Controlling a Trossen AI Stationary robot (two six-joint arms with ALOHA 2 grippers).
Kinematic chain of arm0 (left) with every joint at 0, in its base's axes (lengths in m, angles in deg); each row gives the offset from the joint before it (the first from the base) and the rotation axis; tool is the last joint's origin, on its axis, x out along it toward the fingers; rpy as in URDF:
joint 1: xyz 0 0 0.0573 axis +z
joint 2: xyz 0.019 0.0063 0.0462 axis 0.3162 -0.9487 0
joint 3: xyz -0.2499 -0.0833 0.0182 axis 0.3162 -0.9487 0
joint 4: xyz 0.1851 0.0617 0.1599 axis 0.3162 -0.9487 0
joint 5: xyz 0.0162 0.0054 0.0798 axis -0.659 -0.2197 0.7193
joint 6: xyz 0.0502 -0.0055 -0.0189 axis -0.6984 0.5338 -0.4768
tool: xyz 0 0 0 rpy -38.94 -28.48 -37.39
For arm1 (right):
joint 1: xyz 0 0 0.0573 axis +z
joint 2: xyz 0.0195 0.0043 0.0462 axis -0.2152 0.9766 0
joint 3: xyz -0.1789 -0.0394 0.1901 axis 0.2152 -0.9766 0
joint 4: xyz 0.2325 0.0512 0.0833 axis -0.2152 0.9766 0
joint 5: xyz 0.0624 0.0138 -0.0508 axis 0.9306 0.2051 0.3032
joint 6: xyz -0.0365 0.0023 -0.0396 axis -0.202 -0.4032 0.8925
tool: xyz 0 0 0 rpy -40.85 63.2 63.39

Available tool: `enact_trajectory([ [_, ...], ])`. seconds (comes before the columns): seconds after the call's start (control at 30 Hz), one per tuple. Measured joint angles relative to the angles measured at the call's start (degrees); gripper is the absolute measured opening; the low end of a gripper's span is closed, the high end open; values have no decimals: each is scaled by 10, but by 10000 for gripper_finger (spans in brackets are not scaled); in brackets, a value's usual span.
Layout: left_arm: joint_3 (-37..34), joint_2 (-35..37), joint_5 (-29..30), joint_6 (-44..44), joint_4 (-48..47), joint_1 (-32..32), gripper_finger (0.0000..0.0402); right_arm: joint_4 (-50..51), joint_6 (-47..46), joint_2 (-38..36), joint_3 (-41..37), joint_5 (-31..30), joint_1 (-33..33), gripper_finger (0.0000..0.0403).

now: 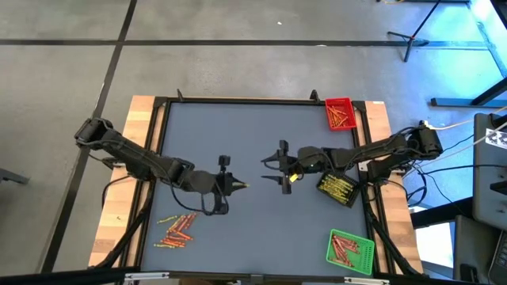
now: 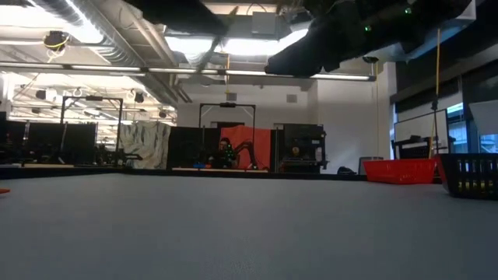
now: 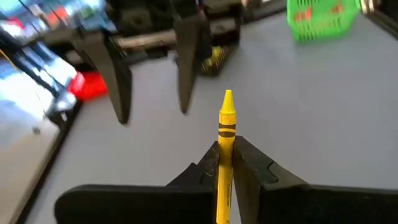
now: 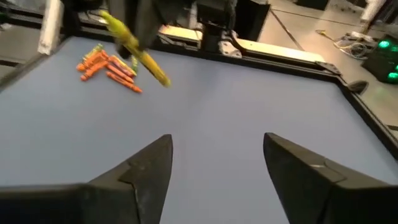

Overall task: Sort crayons
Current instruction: Put the yellow green crayon into the black basket

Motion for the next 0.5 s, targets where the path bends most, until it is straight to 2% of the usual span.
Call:
enact_trajectory([
  [0.23, -89, -1, -8, -52, 251, 29, 14, -28, 0, 0, 0, 7, 29, 237],
  [0.37, -111, -8, -67, -52, 338, 53, 14, -63, 1, 6, 0, 2, 37, 237],
  [0.5, -113, -30, -96, -52, 386, 66, 14, -125, -9, 37, 1, -9, 36, 237],
])
